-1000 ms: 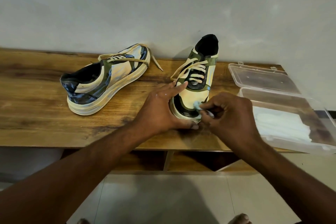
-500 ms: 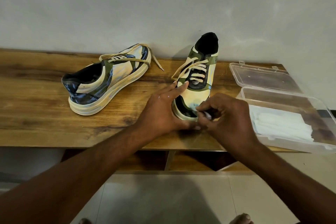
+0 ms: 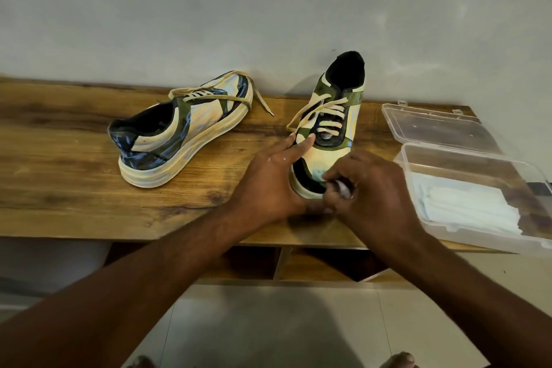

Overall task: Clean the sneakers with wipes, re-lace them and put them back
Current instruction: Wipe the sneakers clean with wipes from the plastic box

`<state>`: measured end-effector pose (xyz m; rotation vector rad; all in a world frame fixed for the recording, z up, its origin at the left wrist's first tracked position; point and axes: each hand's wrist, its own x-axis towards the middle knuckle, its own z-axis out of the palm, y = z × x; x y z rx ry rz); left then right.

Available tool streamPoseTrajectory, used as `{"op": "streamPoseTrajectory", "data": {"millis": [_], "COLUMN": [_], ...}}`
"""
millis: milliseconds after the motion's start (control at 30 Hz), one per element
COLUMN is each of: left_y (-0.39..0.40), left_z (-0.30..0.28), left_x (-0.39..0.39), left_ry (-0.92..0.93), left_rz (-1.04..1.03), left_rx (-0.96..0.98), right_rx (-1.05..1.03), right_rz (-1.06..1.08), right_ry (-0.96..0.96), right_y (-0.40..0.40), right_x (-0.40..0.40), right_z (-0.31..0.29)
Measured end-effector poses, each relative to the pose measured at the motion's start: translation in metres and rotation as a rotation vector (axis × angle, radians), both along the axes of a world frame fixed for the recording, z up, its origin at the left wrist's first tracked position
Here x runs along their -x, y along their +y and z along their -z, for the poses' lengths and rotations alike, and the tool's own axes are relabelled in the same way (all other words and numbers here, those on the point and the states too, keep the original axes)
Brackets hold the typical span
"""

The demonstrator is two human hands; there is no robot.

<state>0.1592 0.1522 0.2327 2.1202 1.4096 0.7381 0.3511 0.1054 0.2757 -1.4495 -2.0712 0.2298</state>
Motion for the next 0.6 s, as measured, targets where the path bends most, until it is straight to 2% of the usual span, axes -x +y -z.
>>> {"op": "streamPoseTrajectory", "data": {"millis": [100, 267, 333, 533, 600], "left_y": [-0.003, 0.001, 0.001, -0.003, -0.003], "left_z": [-0.002, 0.000, 0.001, 0.000, 0.000], "left_x": [0.000, -0.001, -0.001, -0.002, -0.003], "left_ry": [-0.016, 0.032, 0.031, 0.011, 0.007], "left_rz": [-0.007, -0.001, 0.004, -0.025, -0.031], "left_rx": [0.000, -0.021, -0.023, -0.015, -0.018], "right_rx": [-0.001, 0.017, 0.018, 0.020, 0.019], "right_rz": [0.070, -0.144, -0.154, 0.154, 0.154], "right_ry": [0.085, 0.001, 0.013, 0.222, 0.235], "right_y": [0.003, -0.008, -0.005, 0.025, 0.025], "right_x": [-0.009, 0.020, 0.020, -0.019, -0.018], "right_z": [-0.002, 0.001, 0.000, -0.001, 0.000]}}
